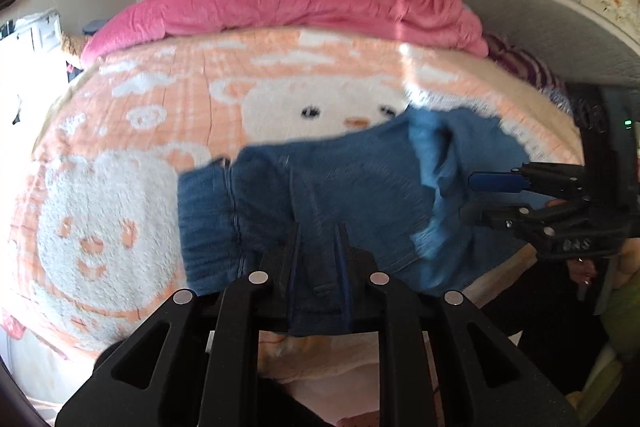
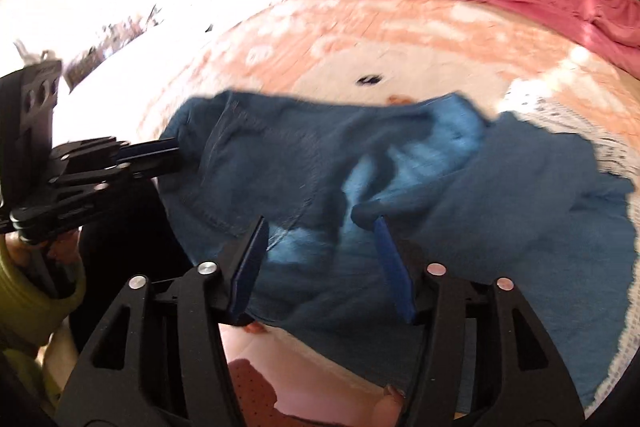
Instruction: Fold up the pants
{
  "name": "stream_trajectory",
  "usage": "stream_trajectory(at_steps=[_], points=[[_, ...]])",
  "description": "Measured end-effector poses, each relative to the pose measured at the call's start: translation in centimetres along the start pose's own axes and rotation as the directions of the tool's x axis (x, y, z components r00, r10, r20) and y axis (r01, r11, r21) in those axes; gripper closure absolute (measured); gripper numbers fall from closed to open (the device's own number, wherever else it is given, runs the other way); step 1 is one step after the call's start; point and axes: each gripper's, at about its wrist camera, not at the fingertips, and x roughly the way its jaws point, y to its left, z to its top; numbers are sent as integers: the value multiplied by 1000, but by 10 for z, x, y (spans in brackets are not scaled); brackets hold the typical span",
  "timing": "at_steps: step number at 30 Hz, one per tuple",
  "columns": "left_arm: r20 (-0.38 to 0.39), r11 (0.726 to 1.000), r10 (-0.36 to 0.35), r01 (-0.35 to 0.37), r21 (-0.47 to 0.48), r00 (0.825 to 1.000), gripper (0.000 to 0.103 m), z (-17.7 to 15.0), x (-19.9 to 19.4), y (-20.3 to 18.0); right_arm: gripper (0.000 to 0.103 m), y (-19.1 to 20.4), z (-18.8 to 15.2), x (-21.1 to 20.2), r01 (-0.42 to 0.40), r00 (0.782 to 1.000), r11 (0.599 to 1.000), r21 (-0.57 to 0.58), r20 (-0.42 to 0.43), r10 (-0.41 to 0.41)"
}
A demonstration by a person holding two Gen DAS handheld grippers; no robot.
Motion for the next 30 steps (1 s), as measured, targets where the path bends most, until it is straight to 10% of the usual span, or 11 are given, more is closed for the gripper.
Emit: stream_trajectory(at_steps=[17, 30], points=[[-30, 978, -188, 190, 85, 982, 61, 38, 17, -85, 29, -87, -3, -79, 152, 962, 963, 224, 191, -196], [-237, 919, -358, 385, 80, 903, 61, 41, 111, -132, 15, -113, 10, -93, 240, 942, 933, 267, 167, -290]])
